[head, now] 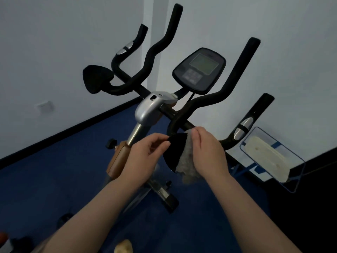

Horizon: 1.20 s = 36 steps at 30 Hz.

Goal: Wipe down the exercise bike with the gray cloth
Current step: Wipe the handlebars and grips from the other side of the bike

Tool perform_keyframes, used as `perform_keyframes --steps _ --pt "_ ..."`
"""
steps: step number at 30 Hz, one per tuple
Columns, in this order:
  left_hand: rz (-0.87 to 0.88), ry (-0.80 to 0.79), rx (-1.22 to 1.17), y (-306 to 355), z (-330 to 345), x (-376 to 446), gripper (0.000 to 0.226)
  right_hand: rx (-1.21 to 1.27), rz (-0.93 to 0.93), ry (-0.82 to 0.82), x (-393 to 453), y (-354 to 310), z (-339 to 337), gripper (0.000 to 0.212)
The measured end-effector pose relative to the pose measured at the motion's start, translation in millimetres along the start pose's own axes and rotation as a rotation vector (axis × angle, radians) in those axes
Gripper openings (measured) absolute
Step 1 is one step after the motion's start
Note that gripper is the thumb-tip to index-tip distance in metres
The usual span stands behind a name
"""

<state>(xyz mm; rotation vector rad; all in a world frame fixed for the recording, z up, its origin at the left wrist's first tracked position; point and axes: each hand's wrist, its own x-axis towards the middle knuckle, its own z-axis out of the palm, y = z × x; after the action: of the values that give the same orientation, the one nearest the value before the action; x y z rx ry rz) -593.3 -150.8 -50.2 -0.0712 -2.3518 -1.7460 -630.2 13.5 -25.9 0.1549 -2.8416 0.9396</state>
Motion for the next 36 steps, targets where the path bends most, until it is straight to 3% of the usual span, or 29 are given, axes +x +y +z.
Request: perform_keyframes --steps 3,8,13,18,21,27,32,36 --pt "-0.032 0.043 -0.021 0 5 -4 0.020 0.087 0.057 -0.057 -17 15 -10 0.033" --pt "-0.144 0.090 -0.066 -1 6 4 0.018 -0.086 -0.017 -0.151 12 -2 -7 0.039" --pt "-0.190 0.185 0.015 -4 14 -4 0.013 0.148 -0.071 -0.169 -7 14 -10 0.036" --pt "-0.269 0.168 0.079 -4 9 -2 0.007 0.110 -0.158 -0.226 6 16 -6 0.035" --pt "-0.259 0.169 0.088 0 13 -4 0.017 0.236 -0.128 -0.150 7 15 -2 0.033" --pt "-0.266 0.116 0.104 -3 8 -1 0.031 0.593 0.112 0.080 -39 27 1 0.032" --pt "-0.200 0.016 0.057 -11 0 4 0.008 0.860 0.289 0.338 -79 6 21 0.044" --pt "-0.153 -0.093 -0.010 -9 -9 13 0.008 0.978 0.471 0.605 -98 -38 65 0.042"
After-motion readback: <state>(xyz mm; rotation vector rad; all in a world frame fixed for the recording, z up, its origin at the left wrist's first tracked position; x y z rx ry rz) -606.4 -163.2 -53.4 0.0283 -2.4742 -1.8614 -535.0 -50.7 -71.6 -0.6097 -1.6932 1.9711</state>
